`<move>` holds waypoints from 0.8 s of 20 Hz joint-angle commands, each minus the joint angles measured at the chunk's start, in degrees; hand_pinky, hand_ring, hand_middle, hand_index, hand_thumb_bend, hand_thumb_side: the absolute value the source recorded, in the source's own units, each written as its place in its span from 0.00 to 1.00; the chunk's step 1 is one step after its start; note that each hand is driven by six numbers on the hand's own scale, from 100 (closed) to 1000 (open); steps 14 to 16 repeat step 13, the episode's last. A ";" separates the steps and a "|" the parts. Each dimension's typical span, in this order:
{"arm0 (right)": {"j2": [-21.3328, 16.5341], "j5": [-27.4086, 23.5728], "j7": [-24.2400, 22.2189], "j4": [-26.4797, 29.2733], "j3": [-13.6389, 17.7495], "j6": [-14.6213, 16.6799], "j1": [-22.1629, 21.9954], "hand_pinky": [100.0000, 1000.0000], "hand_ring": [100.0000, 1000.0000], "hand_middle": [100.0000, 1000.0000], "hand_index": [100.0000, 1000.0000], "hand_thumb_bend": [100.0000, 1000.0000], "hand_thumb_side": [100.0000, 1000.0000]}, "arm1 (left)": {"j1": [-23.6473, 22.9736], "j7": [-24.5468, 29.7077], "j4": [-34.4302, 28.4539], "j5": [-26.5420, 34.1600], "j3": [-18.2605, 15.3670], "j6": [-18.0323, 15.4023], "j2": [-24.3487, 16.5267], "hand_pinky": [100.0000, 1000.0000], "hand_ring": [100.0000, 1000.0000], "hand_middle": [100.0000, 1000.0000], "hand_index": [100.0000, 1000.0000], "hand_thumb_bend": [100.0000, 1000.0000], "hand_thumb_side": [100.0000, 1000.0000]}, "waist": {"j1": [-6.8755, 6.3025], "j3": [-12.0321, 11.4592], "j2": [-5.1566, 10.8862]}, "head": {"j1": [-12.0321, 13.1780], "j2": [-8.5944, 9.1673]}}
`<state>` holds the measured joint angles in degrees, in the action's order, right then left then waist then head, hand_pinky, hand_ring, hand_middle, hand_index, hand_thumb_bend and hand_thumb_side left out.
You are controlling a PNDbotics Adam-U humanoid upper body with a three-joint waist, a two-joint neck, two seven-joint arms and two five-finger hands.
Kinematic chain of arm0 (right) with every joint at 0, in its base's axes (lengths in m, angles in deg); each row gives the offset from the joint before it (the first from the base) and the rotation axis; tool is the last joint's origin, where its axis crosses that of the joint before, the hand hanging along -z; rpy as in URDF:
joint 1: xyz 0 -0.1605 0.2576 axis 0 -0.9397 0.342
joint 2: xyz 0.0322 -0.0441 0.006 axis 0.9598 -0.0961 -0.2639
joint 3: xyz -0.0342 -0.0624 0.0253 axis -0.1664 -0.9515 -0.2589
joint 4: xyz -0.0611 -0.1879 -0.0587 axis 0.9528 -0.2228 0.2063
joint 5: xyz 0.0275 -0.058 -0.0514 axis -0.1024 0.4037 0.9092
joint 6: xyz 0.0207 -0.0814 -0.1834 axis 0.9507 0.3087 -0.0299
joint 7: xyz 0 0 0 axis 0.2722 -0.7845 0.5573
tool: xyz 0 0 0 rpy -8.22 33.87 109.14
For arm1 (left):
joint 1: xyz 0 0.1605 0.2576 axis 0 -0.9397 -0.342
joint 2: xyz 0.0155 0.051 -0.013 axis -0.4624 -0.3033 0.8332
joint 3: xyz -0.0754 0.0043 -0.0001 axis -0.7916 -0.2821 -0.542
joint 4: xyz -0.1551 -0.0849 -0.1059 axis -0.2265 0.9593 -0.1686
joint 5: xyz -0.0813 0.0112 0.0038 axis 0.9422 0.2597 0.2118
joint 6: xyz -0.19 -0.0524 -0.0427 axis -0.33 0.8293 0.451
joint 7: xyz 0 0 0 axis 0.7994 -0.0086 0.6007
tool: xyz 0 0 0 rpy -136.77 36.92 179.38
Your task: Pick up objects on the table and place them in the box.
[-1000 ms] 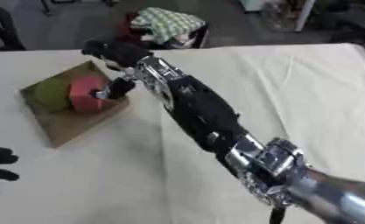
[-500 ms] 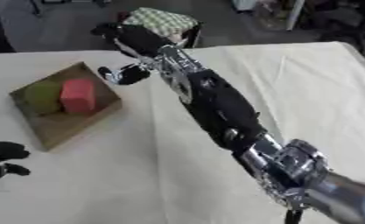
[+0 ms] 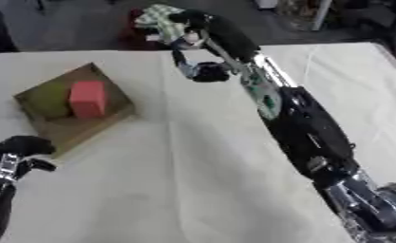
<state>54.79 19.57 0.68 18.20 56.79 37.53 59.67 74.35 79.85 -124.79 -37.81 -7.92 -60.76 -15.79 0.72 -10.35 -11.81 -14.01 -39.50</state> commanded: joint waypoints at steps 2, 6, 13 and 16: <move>-0.99 -4.32 1.24 7.58 1.67 -2.86 -3.80 0.62 0.58 0.68 0.86 0.00 0.38 | -0.04 -0.96 -0.52 -0.52 -1.09 -0.09 -1.14 0.49 0.63 0.56 0.59 0.00 0.74 | -0.26 0.97 1.06 | 2.87 -0.51; -0.44 -7.95 -0.05 12.87 3.18 -6.38 -9.70 0.60 0.56 0.65 0.83 0.00 0.39 | -0.46 -1.92 -0.45 -0.79 -2.02 -0.14 -1.30 0.49 0.63 0.56 0.59 0.00 0.74 | -0.22 2.14 0.88 | 5.04 -0.69; 2.11 -14.28 -2.94 19.71 6.02 -11.51 -19.99 0.59 0.54 0.59 0.82 0.00 0.42 | -1.04 -3.02 -0.30 -1.14 -2.99 -0.22 -1.47 0.49 0.64 0.58 0.59 0.00 0.74 | -0.30 4.15 0.92 | 7.64 -1.99; 2.11 -14.28 -2.94 19.71 6.02 -11.51 -19.99 0.59 0.54 0.59 0.82 0.00 0.42 | -1.04 -3.02 -0.30 -1.14 -2.99 -0.22 -1.47 0.49 0.64 0.58 0.59 0.00 0.74 | -0.30 4.15 0.92 | 7.64 -1.99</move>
